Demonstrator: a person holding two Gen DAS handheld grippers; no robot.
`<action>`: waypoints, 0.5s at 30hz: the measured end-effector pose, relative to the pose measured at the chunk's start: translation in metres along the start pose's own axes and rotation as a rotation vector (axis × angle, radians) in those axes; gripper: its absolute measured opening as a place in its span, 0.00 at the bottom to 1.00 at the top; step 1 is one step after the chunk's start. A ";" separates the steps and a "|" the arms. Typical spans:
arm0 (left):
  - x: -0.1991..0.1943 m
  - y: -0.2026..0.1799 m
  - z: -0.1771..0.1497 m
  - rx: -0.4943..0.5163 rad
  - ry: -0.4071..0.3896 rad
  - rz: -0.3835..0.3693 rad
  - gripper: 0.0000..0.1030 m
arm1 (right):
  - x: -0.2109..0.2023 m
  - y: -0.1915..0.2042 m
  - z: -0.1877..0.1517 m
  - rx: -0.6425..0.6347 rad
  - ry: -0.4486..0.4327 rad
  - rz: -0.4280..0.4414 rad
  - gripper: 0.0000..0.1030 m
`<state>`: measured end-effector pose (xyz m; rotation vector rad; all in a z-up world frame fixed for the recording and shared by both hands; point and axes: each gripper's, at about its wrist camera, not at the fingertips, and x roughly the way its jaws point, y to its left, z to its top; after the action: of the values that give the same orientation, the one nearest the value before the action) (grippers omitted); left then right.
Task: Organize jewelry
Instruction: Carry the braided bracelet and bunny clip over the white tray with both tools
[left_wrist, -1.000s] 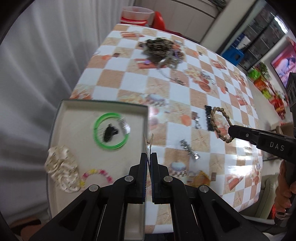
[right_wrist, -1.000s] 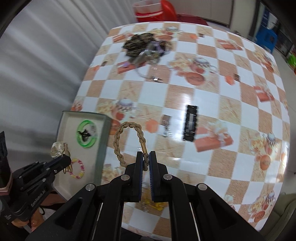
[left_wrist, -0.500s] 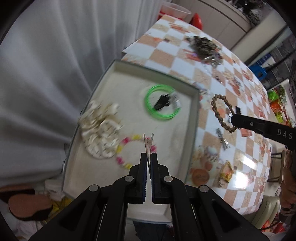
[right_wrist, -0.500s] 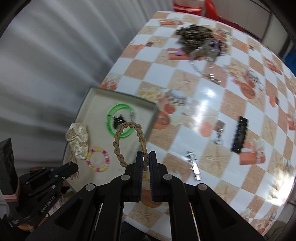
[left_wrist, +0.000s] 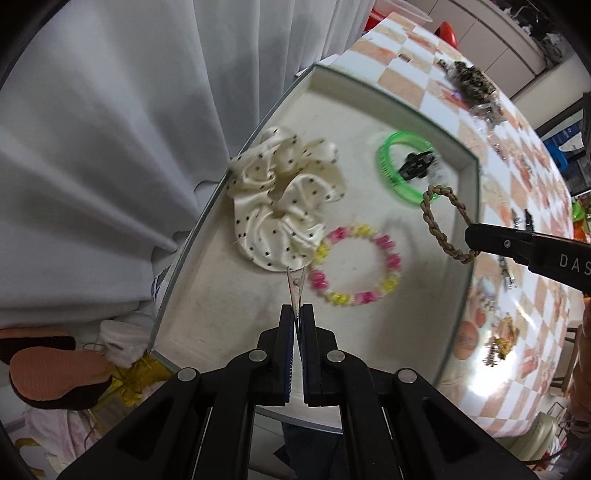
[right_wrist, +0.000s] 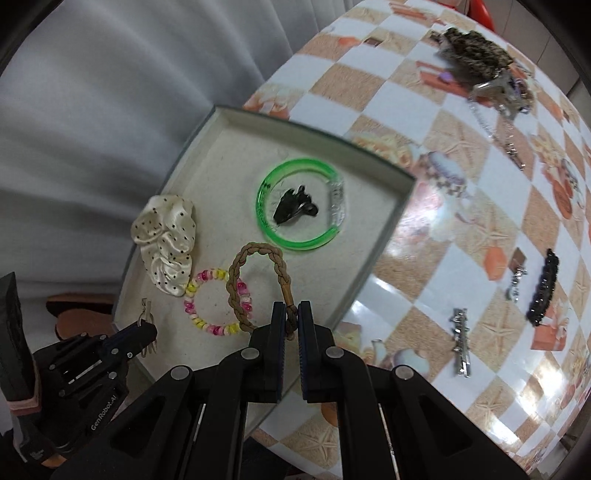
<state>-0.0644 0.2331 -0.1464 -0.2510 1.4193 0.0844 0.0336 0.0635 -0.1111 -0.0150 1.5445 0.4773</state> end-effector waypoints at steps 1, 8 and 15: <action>0.003 0.001 -0.001 0.002 0.004 0.007 0.08 | 0.003 0.001 0.000 -0.002 0.005 -0.004 0.06; 0.022 0.003 -0.003 0.023 0.024 0.041 0.08 | 0.030 0.007 0.004 -0.024 0.049 -0.049 0.06; 0.035 -0.003 -0.006 0.068 0.044 0.083 0.08 | 0.050 0.012 0.005 -0.029 0.075 -0.074 0.07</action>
<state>-0.0643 0.2257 -0.1815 -0.1384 1.4741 0.0994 0.0323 0.0904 -0.1556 -0.1132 1.6046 0.4452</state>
